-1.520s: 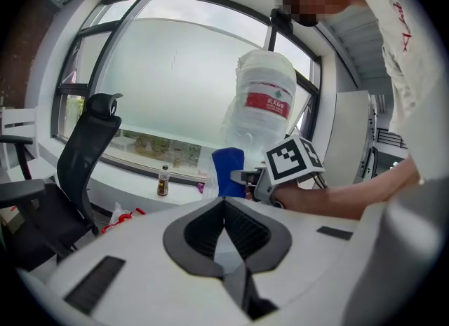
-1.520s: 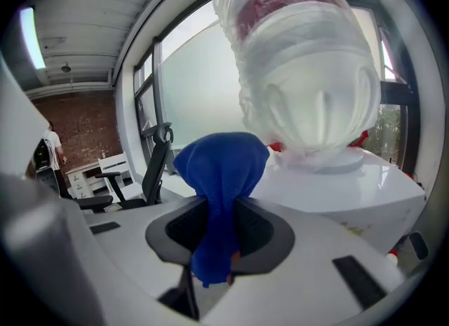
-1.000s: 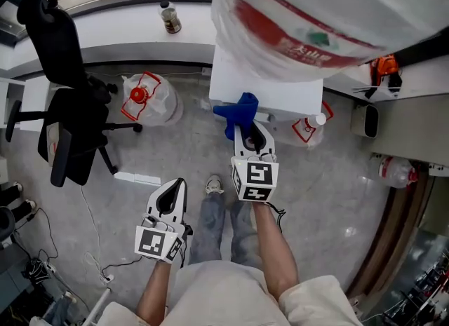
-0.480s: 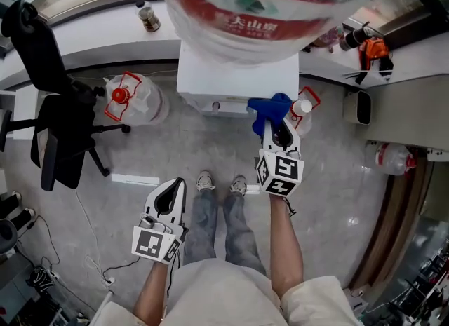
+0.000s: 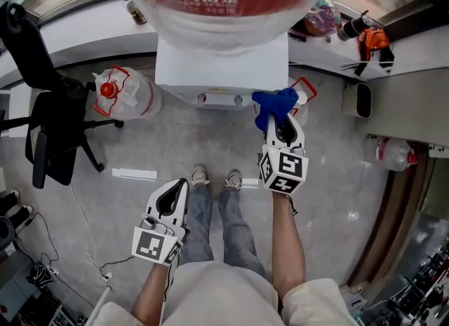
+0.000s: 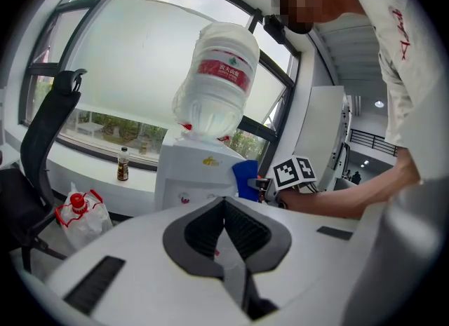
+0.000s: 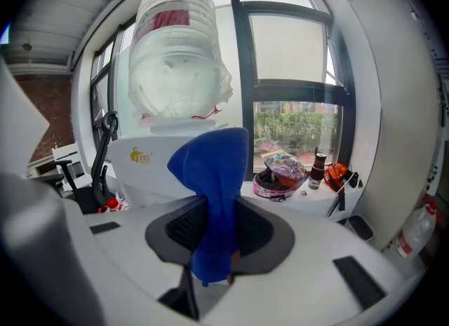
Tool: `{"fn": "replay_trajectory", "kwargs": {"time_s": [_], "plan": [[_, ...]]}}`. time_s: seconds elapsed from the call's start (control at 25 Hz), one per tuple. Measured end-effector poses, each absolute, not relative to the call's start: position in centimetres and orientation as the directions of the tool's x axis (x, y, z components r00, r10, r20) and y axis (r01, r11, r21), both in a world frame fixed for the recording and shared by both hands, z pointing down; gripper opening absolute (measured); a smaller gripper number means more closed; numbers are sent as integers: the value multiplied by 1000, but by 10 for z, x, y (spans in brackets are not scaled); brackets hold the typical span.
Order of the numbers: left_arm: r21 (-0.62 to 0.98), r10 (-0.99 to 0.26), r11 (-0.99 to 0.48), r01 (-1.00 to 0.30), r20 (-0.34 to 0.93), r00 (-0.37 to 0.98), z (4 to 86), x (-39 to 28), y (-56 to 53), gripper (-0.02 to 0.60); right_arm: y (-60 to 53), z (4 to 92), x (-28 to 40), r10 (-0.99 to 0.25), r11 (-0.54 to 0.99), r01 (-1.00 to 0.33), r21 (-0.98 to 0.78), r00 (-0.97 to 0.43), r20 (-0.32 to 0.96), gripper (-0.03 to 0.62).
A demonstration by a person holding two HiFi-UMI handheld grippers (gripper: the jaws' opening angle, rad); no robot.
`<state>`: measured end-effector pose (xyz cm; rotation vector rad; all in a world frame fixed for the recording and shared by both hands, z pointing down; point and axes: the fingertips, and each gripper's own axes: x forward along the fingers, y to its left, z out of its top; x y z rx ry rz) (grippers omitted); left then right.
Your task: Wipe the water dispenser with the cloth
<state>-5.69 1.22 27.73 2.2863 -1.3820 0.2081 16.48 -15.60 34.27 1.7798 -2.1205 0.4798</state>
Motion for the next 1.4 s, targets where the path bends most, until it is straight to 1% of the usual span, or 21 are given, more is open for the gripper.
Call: {"fn": "replay_trajectory", "kwargs": {"time_s": [0.2, 0.48, 0.68, 0.92, 1.2, 1.4], "plan": [[309, -802, -387, -869, 352, 483, 295, -51, 18, 11, -160, 361, 169, -879, 178, -983, -40, -177, 442, 107], [338, -797, -380, -861, 352, 490, 340, -44, 30, 11, -159, 401, 171, -880, 196, -980, -16, -183, 438, 107], [348, -795, -378, -858, 352, 493, 374, -41, 38, 11, -153, 428, 171, -886, 195, -981, -10, -181, 427, 107], [333, -810, -386, -861, 325, 488, 396, -49, 27, 11, -153, 446, 172, -900, 179, -984, -11, -168, 402, 107], [316, -814, -422, -849, 279, 509, 423, -41, -4, 11, -165, 446, 171, -938, 186, -982, 41, -165, 305, 107], [294, -819, -451, -843, 240, 522, 441, -39, -41, 11, -178, 453, 172, -964, 157, -986, 53, -141, 226, 107]]}}
